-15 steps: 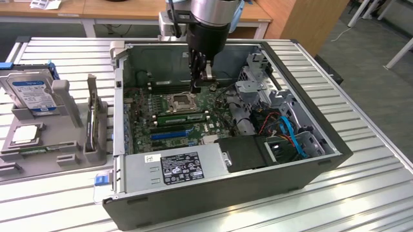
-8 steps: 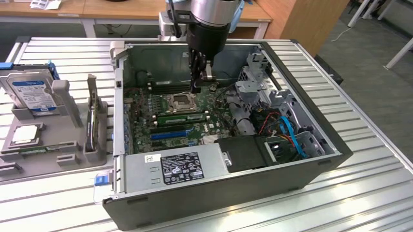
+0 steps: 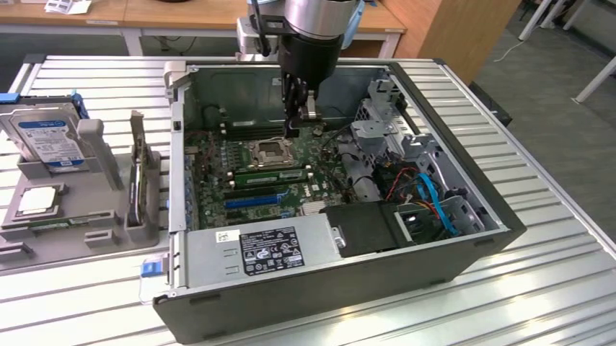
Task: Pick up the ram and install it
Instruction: 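Press down the ram until it locks into place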
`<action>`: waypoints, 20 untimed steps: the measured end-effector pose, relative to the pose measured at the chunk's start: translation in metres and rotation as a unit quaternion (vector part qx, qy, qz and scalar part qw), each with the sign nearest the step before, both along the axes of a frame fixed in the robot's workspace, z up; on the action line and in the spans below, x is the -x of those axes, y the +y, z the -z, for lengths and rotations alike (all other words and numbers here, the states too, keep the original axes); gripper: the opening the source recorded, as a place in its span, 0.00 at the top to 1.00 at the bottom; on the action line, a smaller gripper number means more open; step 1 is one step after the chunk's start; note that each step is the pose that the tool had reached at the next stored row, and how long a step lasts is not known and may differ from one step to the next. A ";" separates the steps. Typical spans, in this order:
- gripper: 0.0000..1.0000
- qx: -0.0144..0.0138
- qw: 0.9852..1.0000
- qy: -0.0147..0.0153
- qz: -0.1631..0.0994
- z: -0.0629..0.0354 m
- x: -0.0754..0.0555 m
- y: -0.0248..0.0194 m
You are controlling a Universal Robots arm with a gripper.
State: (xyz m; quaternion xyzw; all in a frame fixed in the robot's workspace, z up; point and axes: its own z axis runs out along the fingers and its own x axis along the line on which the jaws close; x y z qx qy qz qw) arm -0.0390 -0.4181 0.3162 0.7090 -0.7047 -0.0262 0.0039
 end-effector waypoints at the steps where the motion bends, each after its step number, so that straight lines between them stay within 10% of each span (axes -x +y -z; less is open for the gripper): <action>1: 0.90 0.000 1.000 0.000 0.000 0.0000 0.000 0.0000; 20: 0.90 0.000 1.000 0.000 0.000 0.0009 -0.015 0.0000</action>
